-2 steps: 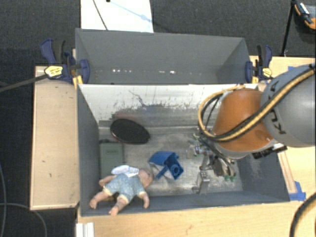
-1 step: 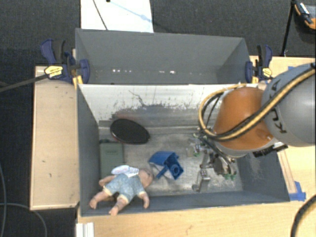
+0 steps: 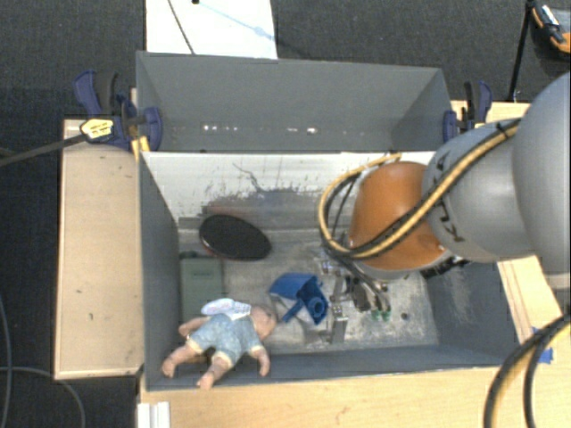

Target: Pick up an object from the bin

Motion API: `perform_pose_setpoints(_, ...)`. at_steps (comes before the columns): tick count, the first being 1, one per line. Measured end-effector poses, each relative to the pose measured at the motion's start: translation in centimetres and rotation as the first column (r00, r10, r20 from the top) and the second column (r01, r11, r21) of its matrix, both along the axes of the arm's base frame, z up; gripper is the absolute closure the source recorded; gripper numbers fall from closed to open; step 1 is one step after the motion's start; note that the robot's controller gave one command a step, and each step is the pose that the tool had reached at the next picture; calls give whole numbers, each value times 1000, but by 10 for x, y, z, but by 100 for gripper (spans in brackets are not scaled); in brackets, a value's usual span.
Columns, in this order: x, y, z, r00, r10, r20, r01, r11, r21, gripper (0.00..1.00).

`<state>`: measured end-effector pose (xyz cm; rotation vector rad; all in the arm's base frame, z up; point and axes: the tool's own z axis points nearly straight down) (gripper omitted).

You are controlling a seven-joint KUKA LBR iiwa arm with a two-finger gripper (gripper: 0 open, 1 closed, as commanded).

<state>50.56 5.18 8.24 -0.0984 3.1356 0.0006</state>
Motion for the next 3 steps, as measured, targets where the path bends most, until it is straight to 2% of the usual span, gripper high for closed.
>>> perform_pose_setpoints(1,-22,26,-12,979,205,-2,-205,979,-3,100)
perform_pose_setpoints(2,-22,26,-12,979,205,-2,-205,979,-3,100)
perform_pose_setpoints(3,-7,23,39,980,197,-10,-197,980,0,100)
